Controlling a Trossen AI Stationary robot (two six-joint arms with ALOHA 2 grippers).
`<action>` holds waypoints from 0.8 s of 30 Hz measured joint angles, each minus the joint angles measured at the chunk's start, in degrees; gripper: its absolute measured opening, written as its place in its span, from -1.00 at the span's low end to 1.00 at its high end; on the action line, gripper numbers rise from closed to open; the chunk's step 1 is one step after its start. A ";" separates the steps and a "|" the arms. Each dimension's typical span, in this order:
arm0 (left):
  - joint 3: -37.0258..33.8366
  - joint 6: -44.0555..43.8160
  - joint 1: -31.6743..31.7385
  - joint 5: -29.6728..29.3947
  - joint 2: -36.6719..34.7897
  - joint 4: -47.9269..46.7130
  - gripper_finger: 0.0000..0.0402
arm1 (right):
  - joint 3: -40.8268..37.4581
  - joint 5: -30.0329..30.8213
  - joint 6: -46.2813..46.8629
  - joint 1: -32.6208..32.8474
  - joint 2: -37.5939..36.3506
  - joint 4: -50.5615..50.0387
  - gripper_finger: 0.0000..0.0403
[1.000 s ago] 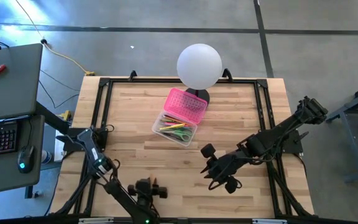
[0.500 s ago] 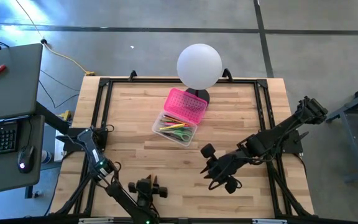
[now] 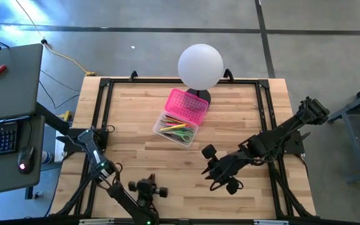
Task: Pick & place school supplies into a supply box
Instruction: Put the orange pencil into the pink supply box
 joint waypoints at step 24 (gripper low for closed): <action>-0.19 35.80 16.70 -19.59 -20.20 2.27 -0.95 | 0.00 0.00 0.00 0.00 0.00 0.00 -0.63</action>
